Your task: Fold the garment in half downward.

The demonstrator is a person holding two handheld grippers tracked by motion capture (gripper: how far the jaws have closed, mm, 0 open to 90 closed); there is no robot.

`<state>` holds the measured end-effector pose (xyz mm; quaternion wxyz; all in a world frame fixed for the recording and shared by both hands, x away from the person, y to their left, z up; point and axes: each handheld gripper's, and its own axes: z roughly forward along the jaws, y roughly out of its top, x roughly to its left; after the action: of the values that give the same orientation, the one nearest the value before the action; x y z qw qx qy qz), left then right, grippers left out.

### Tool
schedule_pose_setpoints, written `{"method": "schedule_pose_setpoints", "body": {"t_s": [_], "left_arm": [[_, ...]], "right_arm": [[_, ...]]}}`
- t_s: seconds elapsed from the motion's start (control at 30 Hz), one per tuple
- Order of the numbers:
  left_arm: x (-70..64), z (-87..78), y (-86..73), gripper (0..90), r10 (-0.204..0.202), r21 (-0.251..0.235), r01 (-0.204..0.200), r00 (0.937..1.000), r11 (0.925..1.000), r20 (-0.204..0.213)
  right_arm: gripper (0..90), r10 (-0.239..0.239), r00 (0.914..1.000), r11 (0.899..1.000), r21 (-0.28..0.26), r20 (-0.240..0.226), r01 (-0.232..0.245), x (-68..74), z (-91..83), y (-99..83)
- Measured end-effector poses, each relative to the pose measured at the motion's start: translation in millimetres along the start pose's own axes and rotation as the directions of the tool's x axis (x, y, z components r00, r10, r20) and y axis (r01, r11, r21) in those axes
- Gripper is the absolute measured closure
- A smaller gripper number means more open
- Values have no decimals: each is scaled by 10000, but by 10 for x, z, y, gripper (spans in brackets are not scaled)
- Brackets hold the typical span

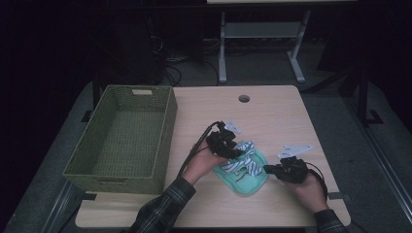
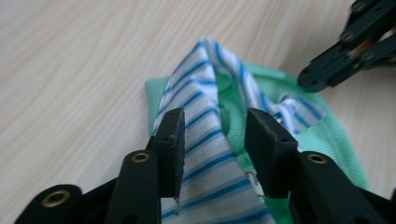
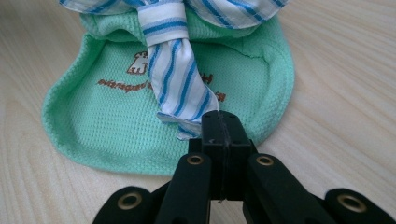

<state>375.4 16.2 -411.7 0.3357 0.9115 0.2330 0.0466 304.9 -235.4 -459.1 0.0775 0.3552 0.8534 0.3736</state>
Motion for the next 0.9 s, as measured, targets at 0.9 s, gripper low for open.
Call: {"method": "schedule_pose_setpoints", "body": {"t_s": [0.9], "left_arm": [[38,-415,45,871,652,-929,-715,9955,9931,-688]], "right_arm": [[897,-170,9996,9998,75,-205,171,71,37,13]]}}
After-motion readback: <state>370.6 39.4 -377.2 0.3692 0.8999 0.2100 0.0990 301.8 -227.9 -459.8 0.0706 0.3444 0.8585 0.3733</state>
